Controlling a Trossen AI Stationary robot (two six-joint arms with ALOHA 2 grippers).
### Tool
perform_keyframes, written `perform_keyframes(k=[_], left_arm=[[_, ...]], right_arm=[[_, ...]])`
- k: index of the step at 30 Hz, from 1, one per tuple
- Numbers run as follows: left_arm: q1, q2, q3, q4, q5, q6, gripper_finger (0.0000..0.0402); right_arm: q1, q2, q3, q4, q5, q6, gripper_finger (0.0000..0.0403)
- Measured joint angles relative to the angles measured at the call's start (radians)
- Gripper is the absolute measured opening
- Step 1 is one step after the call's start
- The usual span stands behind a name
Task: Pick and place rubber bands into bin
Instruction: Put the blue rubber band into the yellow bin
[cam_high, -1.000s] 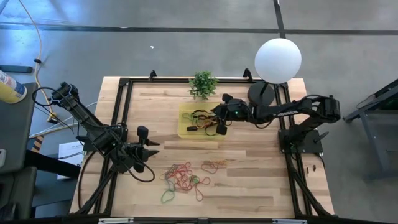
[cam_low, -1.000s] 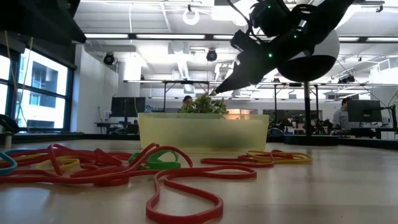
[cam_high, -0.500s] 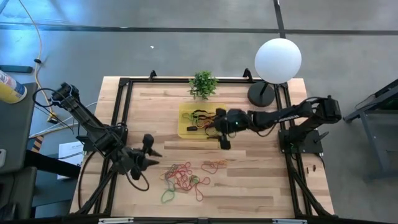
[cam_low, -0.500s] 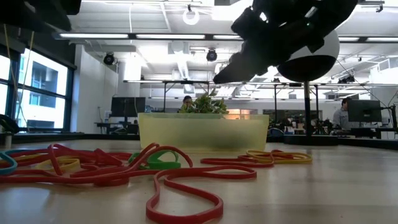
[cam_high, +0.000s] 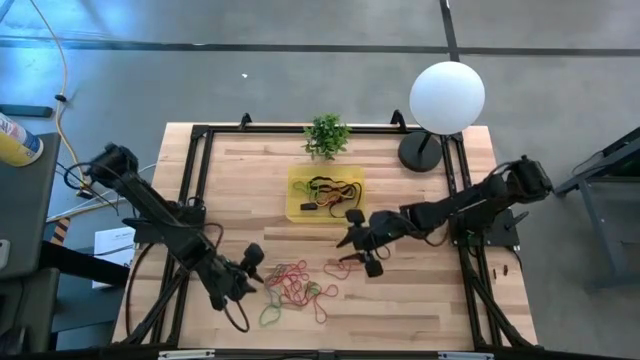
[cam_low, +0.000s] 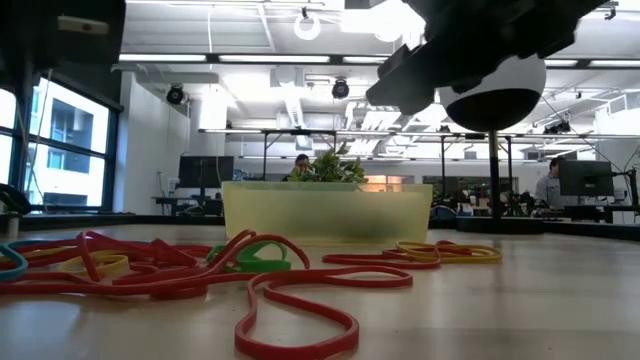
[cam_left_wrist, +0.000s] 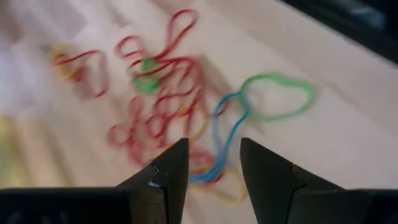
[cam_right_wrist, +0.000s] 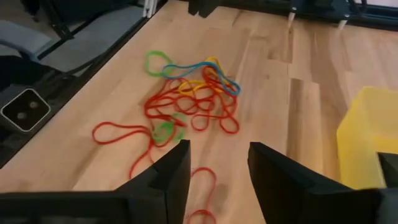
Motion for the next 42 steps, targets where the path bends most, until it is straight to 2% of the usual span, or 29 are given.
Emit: perform_keyframes(k=[6, 8, 10, 15, 19, 26, 29, 37, 42], left_arm=[[0.0, 0.13, 0.0, 0.183, 0.125, -0.01, 0.0133], [0.0, 0.167, 0.001, 0.217, 0.145, -0.068, 0.0133], [0.001, 0.2, 0.001, 0.218, 0.158, -0.189, 0.0133], [0.007, 0.251, 0.001, 0.215, 0.156, -0.456, 0.0133], [0.006, 0.263, 0.001, 0.237, 0.144, -0.561, 0.0133], [0.006, 0.263, 0.039, 0.234, 0.112, -0.703, 0.0133], [0.007, 0.268, 0.08, 0.177, 0.113, -0.728, 0.0133], [0.008, 0.27, 0.218, -0.179, 0.107, -0.788, 0.0133], [0.008, 0.286, 0.262, -0.235, 0.078, -0.76, 0.0133]], right_arm=[[0.071, 0.0, 0.0, -0.008, 0.102, 0.009, 0.0135], [0.084, 0.0, 0.0, -0.013, 0.127, 0.026, 0.0133], [0.095, 0.0, 0.0, -0.02, 0.153, 0.047, 0.0134], [0.118, 0.0, 0.0, -0.054, 0.205, 0.072, 0.0134], [0.132, 0.0, 0.0, -0.071, 0.249, 0.069, 0.0134], [0.153, 0.0, 0.0, -0.12, 0.258, 0.071, 0.0133], [0.162, 0.0, 0.0, -0.149, 0.284, 0.071, 0.0134], [0.187, 0.0, 0.0, -0.186, 0.318, 0.071, 0.0129], [0.205, 0.0, 0.0, -0.2, 0.375, 0.062, 0.013]])
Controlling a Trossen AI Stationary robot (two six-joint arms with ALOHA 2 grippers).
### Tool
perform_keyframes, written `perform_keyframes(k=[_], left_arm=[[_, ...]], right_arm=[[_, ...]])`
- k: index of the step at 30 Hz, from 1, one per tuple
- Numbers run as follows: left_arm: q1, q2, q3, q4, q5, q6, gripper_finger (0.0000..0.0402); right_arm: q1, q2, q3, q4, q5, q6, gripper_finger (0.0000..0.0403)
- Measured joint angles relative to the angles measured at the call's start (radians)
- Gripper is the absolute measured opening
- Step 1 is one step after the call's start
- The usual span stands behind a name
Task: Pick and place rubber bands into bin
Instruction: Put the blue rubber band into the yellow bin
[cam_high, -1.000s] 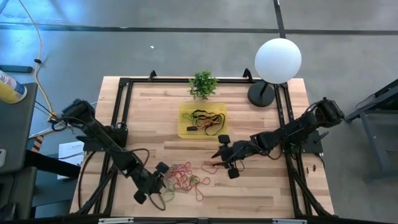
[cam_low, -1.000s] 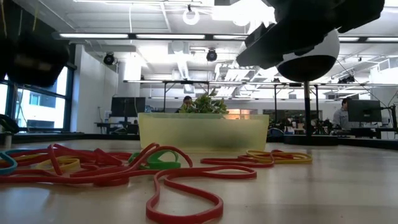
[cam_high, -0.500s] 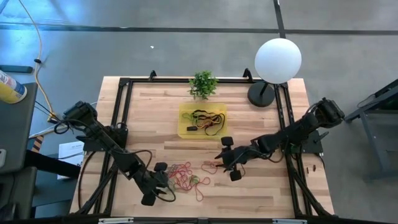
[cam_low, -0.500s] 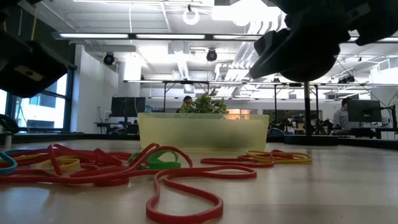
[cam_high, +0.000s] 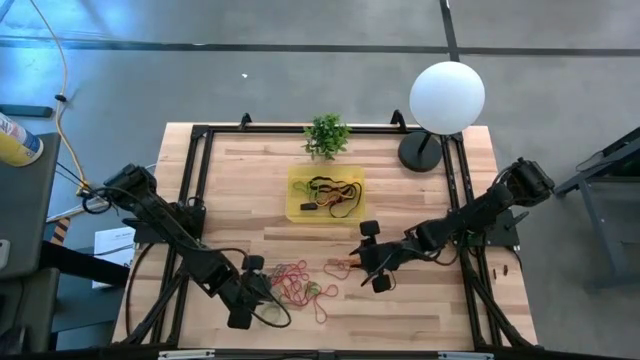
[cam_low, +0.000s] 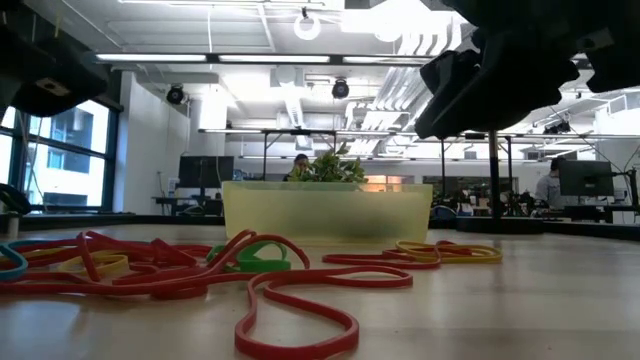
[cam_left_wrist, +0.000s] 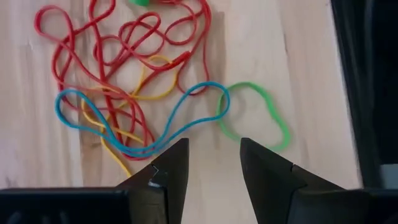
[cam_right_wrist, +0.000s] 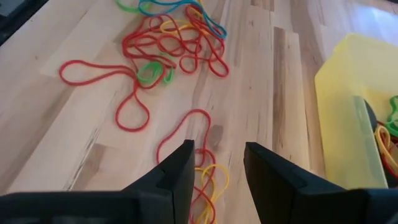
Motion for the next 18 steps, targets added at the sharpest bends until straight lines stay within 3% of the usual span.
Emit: perform_keyframes(k=[7, 18], left_arm=[[0.0, 0.074, 0.03, -0.003, -0.045, 0.23, 0.0133], [0.0, 0.125, 0.03, -0.007, -0.087, 0.372, 0.0133]], right_arm=[[0.0, 0.0, 0.0, -0.001, 0.002, -0.015, 0.0129], [0.0, 0.0, 0.0, 0.001, 0.002, -0.015, 0.0129]])
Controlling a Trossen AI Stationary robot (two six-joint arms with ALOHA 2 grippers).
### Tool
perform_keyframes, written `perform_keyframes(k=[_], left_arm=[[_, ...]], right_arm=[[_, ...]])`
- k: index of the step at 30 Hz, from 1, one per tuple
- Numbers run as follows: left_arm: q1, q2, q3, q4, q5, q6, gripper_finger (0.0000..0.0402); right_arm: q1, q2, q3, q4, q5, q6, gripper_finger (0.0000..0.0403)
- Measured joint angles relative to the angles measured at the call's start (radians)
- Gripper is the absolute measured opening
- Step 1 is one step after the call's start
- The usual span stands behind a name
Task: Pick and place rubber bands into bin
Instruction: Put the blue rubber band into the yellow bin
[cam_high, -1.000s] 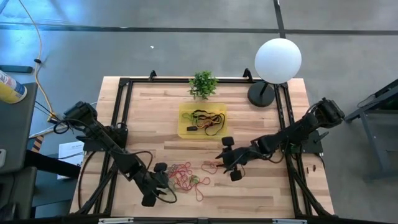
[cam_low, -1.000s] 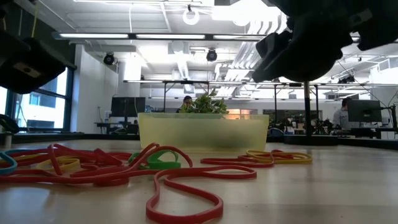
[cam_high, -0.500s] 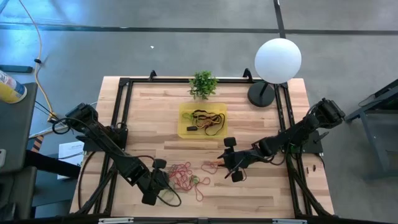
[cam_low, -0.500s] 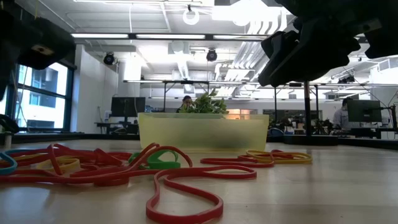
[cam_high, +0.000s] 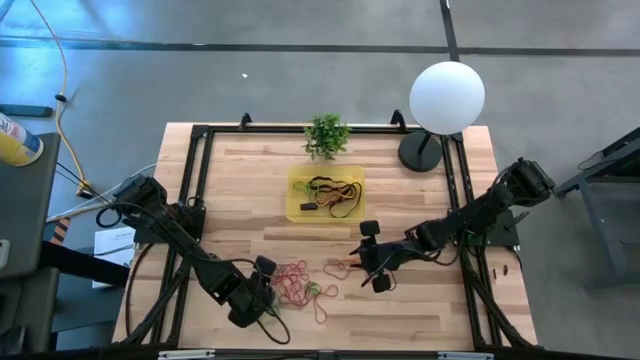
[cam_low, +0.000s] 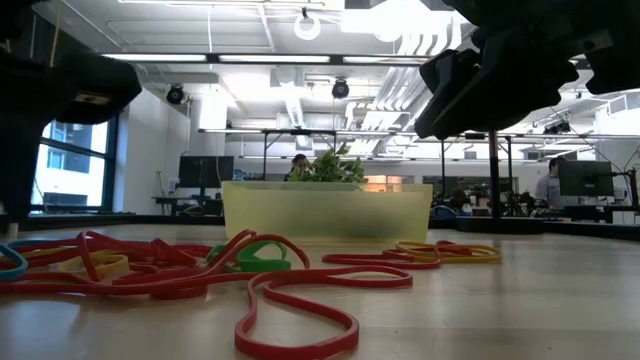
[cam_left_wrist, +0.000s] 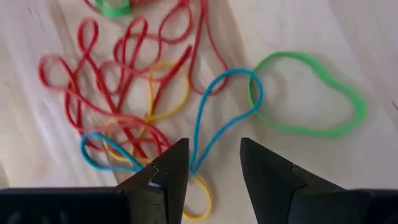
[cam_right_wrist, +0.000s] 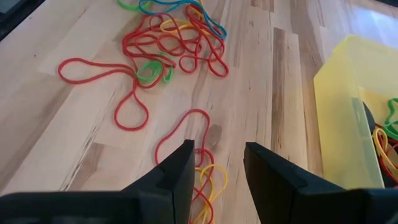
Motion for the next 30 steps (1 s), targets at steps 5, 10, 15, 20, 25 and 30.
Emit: perform_keyframes(k=[5, 10, 15, 20, 25, 30], left_arm=[[0.0, 0.0, 0.0, 0.008, -0.003, 0.097, 0.0133], [0.0, 0.012, 0.0, 0.044, 0.002, 0.235, 0.0133], [0.022, 0.04, 0.0, 0.116, 0.076, 0.362, 0.0133], [0.054, 0.054, 0.0, 0.12, 0.111, 0.441, 0.0133], [0.081, 0.053, 0.0, 0.11, 0.163, 0.497, 0.0133], [0.085, 0.053, 0.0, 0.098, 0.201, 0.545, 0.0133]], right_arm=[[0.0, 0.0, 0.0, 0.0, 0.0, 0.002, 0.0129], [0.0, 0.0, 0.0, 0.0, 0.0, 0.002, 0.0129], [-0.001, 0.0, 0.0, 0.0, 0.0, 0.006, 0.0129], [-0.001, 0.0, 0.0, 0.0, 0.002, 0.019, 0.0129], [-0.001, 0.0, 0.0, -0.005, 0.008, 0.025, 0.0129], [-0.001, 0.0, 0.0, -0.011, 0.016, 0.025, 0.0129]])
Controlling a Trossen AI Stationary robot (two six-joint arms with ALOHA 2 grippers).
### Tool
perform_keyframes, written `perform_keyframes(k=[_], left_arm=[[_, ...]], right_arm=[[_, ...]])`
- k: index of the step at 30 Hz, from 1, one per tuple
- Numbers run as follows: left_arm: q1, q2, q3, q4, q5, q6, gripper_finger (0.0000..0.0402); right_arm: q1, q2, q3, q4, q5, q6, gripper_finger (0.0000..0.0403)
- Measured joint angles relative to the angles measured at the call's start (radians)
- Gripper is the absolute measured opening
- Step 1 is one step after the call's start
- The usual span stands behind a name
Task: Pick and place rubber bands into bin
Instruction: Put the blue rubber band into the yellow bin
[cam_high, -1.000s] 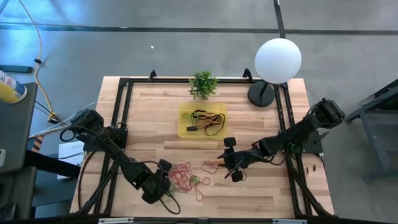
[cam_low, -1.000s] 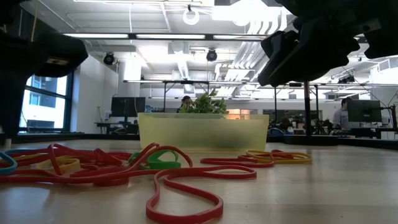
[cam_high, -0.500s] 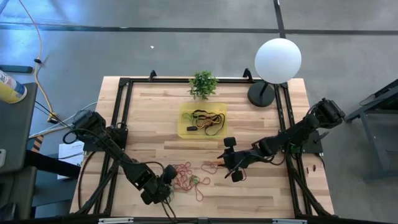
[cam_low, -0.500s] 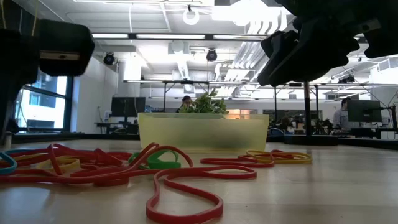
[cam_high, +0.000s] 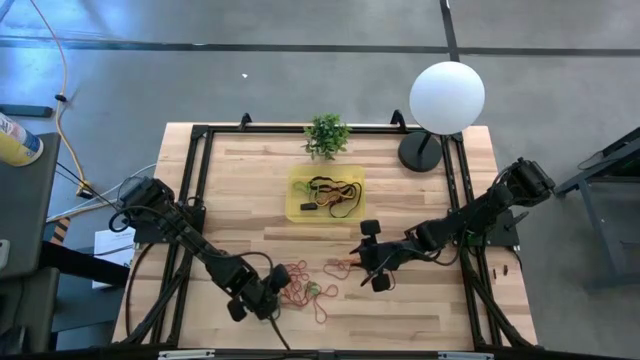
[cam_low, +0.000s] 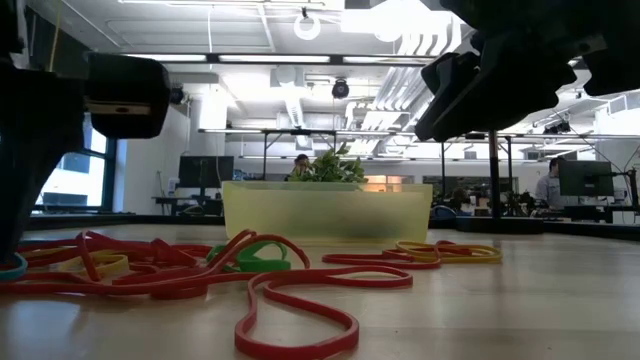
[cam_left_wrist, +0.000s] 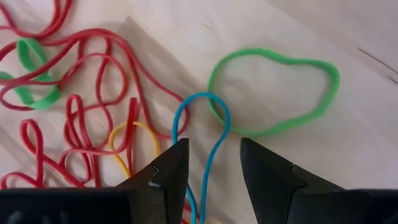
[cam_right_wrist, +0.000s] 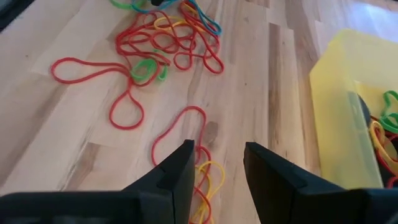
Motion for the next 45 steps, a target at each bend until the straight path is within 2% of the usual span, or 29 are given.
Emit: perform_keyframes(k=[11, 21, 28, 36, 45], left_arm=[[0.0, 0.0, 0.0, -0.02, -0.016, 0.052, 0.0133], [0.03, 0.002, 0.0, -0.021, 0.033, 0.083, 0.013], [0.068, 0.017, 0.002, -0.034, 0.12, 0.086, 0.0075], [0.067, 0.031, 0.003, -0.04, 0.128, 0.095, 0.0011], [0.066, 0.031, 0.047, -0.099, 0.077, 0.103, 0.0002]], right_arm=[[0.0, 0.0, 0.0, -0.008, 0.021, 0.0, 0.0129], [0.0, 0.0, 0.0, -0.008, 0.025, 0.0, 0.0129], [0.0, 0.0, 0.0, -0.008, 0.025, 0.0, 0.0129], [0.0, 0.0, 0.0, -0.012, 0.027, 0.0, 0.0129], [0.0, 0.0, 0.0, -0.013, 0.028, 0.004, 0.0129]])
